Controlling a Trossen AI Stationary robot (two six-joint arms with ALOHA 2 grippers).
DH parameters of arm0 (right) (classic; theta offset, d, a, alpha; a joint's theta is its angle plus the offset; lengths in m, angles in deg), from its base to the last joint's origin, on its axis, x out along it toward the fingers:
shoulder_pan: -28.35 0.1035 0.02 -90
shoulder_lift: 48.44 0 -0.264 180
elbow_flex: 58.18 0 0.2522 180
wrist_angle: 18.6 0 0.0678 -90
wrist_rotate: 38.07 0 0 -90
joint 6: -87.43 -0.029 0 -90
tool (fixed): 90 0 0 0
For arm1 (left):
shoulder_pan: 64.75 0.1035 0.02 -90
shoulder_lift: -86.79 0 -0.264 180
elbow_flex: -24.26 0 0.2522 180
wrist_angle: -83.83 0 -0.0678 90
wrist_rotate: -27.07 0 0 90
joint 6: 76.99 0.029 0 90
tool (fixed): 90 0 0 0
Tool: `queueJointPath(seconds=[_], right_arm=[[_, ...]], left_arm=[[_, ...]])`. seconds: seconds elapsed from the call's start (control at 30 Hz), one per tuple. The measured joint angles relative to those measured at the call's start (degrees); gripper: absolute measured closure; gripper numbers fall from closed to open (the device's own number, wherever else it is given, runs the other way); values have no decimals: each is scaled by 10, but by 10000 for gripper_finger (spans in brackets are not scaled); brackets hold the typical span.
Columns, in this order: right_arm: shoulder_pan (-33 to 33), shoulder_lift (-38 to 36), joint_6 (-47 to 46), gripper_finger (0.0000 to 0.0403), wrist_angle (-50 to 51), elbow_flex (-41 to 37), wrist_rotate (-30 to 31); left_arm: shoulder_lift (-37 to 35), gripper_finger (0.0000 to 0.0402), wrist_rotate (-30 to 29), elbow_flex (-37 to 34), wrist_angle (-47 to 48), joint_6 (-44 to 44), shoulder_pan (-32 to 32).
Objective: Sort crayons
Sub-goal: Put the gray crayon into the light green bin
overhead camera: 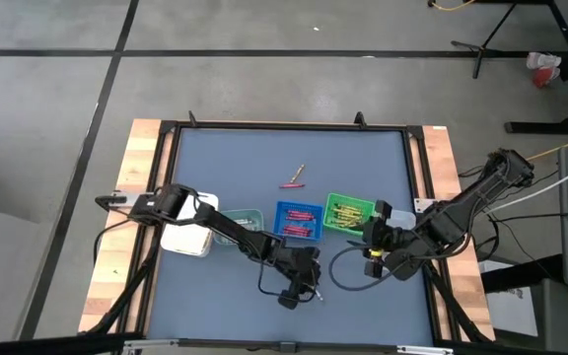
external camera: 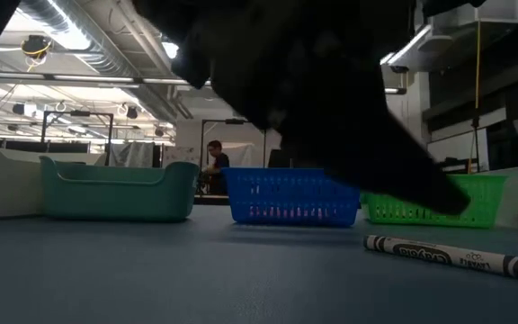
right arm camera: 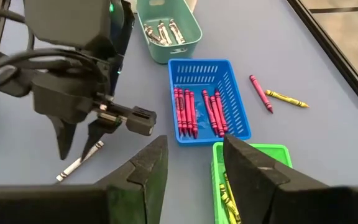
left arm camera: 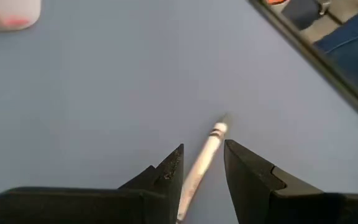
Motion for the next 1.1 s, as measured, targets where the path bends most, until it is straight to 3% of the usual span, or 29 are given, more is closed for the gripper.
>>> queueJointPath(seconds=[0.53,0.93,1.1], right_arm=[[0,0,0,248,2,0,0],[0,0,0,249,2,0,0],[0,0,0,249,2,0,0]], left_arm=[[14,305,-26,2,76,10,-2],[14,393,-26,1,82,4,-6],[12,393,-19,1,83,-33,-6]])
